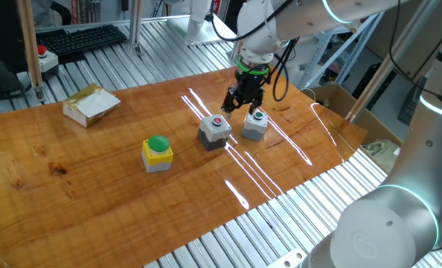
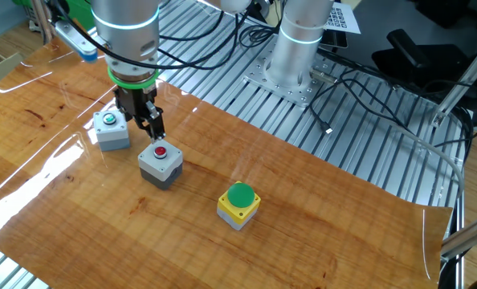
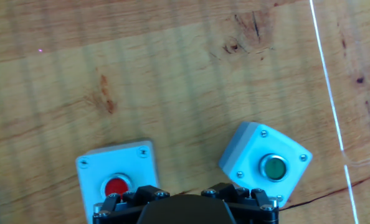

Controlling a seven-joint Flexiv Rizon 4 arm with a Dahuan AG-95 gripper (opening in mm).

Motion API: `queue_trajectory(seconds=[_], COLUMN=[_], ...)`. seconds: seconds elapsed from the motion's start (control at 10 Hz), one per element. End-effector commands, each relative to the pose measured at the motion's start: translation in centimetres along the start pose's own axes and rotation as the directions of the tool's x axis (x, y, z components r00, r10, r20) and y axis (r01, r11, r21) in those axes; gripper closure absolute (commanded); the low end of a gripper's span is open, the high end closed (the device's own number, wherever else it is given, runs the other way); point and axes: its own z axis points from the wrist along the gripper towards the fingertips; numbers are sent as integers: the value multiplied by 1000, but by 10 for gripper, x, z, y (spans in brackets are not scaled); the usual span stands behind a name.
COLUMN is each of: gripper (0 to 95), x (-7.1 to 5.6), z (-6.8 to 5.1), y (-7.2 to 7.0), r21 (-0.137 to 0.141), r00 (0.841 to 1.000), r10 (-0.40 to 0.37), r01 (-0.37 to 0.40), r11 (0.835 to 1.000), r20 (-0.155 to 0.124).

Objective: Press three buttons from left to right in sequence

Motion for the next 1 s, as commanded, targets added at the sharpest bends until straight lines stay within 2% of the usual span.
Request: queue_trajectory(seconds=[0.1,0.5,1.0], gripper=[190,190,190], x=[-1,-3,-5], z=[1,4,2], y=[4,13,21], r21=[-6,-5,-4], r00=[1000,1000,1000], r10=[2,17,27], r01=[-2,-17,-27], r11=[1000,1000,1000], r20=[-2,-1,-4])
